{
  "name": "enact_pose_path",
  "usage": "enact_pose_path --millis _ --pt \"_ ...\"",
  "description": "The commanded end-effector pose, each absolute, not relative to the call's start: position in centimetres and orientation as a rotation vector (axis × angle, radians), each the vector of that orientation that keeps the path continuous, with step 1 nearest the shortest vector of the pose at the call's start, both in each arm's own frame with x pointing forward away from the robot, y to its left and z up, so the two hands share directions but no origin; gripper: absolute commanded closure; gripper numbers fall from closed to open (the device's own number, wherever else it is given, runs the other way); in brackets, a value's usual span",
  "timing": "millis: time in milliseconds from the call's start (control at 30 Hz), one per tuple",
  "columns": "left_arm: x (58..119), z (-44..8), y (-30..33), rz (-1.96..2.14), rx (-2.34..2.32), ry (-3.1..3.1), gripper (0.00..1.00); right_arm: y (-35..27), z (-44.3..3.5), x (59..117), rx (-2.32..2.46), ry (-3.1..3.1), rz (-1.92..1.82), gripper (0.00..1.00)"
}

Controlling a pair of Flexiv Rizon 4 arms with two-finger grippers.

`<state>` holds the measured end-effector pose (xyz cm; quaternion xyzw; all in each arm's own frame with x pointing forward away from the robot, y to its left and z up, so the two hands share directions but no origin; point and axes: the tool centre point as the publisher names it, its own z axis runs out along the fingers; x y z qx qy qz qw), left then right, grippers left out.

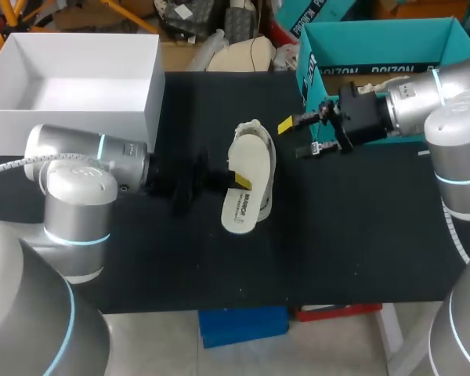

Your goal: Take the shoe out of the shoebox, open the shoe tongue, remove and reinsert the insole, then place the shoe into the shoebox

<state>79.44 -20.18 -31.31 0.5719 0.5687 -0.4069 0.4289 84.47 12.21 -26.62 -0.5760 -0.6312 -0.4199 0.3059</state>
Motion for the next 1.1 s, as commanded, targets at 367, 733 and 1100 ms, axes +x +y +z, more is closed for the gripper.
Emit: enact_pose_path --millis 367,733,1100 --pt "79.2 -30.7 -19.6 -0.958 1.494 1.492 1.00 11.6 -25.8 83.1 -1.584 -1.690 -1.114 0.00" --pt "77.6 -31.5 -17.8 -1.145 1.484 1.695 1.00 8.7 -25.0 82.0 -1.650 -1.831 -1.033 0.00" --pt "76.0 -32.2 -18.3 -1.090 1.655 1.837 1.00 7.2 -24.9 79.5 -1.682 -1.833 -1.038 0.00"
